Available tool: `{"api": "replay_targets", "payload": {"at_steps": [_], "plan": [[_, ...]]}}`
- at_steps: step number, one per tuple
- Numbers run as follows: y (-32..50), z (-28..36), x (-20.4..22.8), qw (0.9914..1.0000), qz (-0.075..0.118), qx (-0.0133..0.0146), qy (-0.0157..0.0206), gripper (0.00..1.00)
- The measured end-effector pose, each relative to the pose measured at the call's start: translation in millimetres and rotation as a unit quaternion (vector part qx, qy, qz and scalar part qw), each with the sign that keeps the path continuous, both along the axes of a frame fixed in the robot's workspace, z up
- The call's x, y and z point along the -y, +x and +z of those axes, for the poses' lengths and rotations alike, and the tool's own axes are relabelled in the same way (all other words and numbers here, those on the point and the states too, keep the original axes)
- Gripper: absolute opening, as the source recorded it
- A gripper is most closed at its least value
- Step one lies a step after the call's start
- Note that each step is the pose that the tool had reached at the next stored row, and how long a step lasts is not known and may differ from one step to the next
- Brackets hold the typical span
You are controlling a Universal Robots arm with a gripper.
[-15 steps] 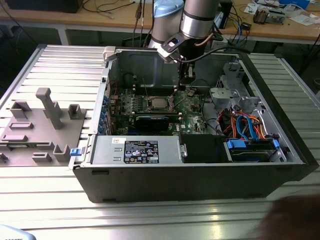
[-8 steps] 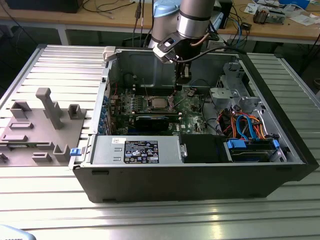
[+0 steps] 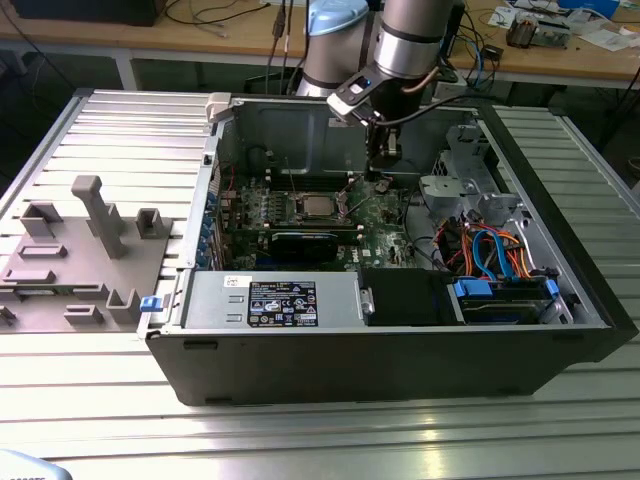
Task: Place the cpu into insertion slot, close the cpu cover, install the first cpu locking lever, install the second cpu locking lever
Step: 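Close the cpu cover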
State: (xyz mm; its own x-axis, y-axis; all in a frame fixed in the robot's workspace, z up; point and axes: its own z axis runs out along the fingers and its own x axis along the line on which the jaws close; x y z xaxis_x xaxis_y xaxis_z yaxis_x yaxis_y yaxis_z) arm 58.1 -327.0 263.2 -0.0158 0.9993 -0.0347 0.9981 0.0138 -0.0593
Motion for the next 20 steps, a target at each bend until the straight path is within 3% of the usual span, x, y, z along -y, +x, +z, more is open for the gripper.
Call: {"api": "replay_targets", "payload": {"at_steps": [6, 9, 14, 20], "plan": [[15.5, -6.5, -0.1, 0.99996, 0.0, -0.0085, 0.0005, 0.11], [15.0, -12.5, -0.1, 0.99996, 0.0, -0.0091, 0.001, 0.11], [4.1, -13.5, -0.1, 0.99996, 0.0, -0.0089, 0.0015, 0.11], [-14.6, -13.5, -0.1, 0.99998, 0.0, -0.0065, 0.0018, 0.11]]}}
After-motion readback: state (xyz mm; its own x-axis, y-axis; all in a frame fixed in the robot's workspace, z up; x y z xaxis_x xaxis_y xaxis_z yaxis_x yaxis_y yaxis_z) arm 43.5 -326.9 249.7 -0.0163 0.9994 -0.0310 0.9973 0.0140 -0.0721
